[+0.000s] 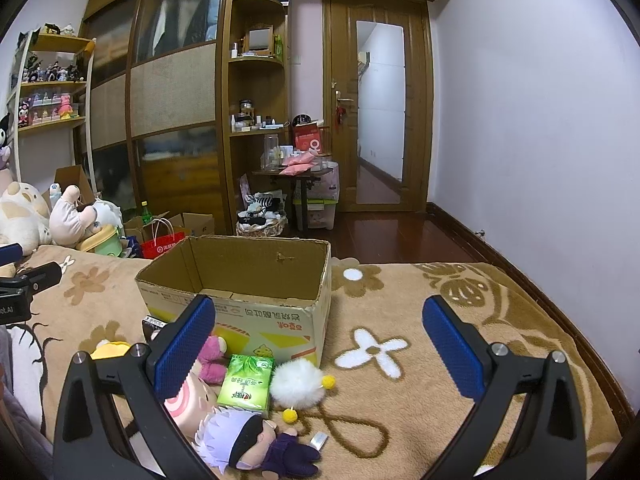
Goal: Organize soft objects
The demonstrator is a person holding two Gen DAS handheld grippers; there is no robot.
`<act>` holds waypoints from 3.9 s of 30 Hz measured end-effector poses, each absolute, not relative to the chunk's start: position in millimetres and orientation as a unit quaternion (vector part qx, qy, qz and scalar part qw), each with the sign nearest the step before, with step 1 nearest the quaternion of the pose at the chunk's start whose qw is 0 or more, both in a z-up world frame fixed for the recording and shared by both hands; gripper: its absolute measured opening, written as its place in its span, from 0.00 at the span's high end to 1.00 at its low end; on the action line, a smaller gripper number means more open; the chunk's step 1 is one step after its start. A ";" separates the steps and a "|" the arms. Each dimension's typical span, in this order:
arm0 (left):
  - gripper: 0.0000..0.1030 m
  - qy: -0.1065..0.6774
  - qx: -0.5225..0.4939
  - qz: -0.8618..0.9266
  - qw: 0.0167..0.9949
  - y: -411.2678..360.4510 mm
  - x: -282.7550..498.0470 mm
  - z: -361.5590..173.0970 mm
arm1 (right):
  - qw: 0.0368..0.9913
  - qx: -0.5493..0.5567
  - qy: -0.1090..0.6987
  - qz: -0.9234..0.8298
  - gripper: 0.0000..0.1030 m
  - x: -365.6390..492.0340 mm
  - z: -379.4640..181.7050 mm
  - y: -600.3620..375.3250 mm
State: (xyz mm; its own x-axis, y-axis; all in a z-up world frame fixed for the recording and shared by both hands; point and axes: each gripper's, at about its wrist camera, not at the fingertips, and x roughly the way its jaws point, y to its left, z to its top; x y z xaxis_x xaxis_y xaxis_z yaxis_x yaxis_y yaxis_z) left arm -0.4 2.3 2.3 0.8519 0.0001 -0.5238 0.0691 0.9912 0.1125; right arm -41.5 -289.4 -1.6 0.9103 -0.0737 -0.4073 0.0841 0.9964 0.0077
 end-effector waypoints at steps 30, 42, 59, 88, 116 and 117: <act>0.01 0.272 0.066 -0.019 0.960 0.8 -1.6 8.1 | 0.977 0.011 0.210 -0.042 0.00 -41.6 -1.4 -288.1; 0.01 0.272 0.067 -0.018 0.960 0.4 -1.5 7.5 | 0.977 0.011 0.210 -0.041 0.00 -40.8 -1.7 -288.6; 0.01 0.273 0.069 -0.018 0.959 2.3 -2.0 4.8 | 0.977 0.011 0.211 -0.042 0.00 -40.9 -0.7 -287.7; 0.01 0.372 0.114 -0.002 0.921 -14.5 60.7 -41.7 | 0.961 0.027 0.273 -0.040 0.00 6.9 -42.5 -292.1; 0.01 0.580 0.077 -0.014 0.811 0.2 104.0 -127.5 | 0.908 0.059 0.412 -0.047 0.05 54.7 -119.4 -316.6; 0.01 0.583 0.080 -0.014 0.808 -0.9 104.2 -129.7 | 0.906 0.059 0.416 -0.047 0.06 55.7 -122.3 -316.5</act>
State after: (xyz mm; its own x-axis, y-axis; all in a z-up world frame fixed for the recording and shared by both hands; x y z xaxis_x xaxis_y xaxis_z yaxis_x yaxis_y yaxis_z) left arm 104.2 -0.9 -129.7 0.3199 0.0717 -0.9447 0.1155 0.9867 0.1140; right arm 55.7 -316.5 -122.3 0.6491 -0.0362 -0.7599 0.1351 0.9885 0.0683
